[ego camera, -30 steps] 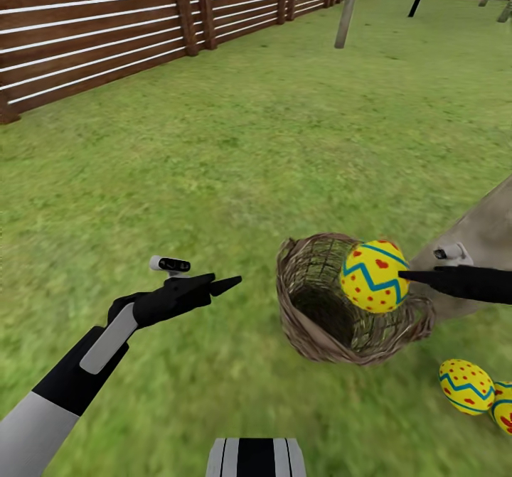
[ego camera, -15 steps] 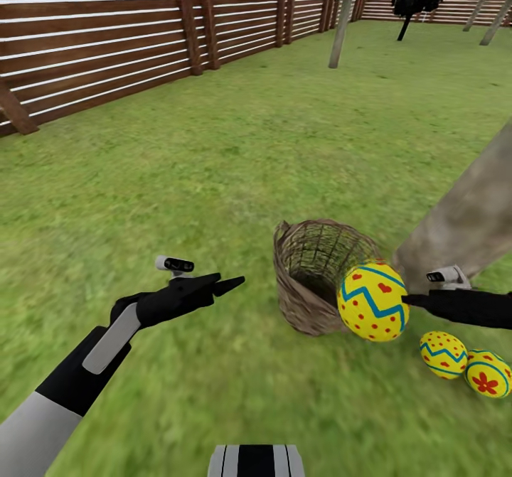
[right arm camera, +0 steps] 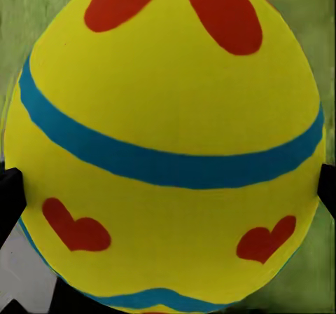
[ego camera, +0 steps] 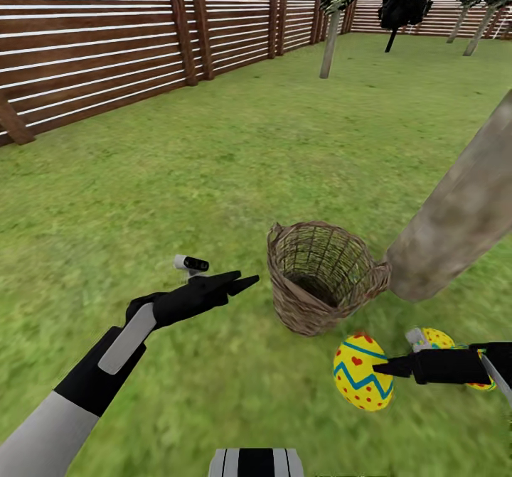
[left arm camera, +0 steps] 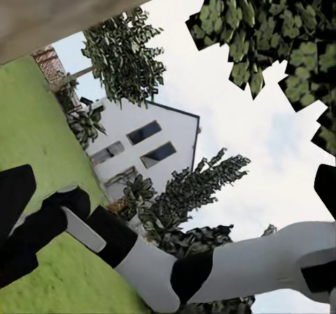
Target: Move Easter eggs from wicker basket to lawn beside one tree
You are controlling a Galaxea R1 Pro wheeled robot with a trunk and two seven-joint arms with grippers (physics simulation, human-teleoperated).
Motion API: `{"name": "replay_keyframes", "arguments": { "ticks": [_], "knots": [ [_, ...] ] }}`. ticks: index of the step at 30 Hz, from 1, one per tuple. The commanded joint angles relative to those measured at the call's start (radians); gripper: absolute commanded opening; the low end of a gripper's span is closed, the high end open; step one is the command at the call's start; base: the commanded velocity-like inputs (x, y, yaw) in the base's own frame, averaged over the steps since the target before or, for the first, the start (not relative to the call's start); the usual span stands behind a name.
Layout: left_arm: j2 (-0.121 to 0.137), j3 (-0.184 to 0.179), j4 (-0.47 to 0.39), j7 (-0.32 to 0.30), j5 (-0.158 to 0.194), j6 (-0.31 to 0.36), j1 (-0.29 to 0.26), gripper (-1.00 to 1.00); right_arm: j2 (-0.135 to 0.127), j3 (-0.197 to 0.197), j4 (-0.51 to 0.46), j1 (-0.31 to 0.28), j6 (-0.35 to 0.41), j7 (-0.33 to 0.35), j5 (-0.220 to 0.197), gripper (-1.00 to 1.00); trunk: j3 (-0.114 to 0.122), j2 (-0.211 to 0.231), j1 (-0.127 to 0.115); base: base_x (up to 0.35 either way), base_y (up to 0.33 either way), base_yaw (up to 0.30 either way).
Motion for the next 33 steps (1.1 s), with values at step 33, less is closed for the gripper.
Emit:
{"name": "replay_keyframes", "arguments": {
  "ticks": [33],
  "knots": [
    [-0.229, -0.183, -0.029, 0.031, -0.146, 0.004, -0.001, 1.00, -0.021, -0.317, -0.010, -0.001, 0.003, -0.463, 0.025, -1.00, 0.033, 0.000, 0.000, 0.000, -0.109, -0.244]
  ]
}}
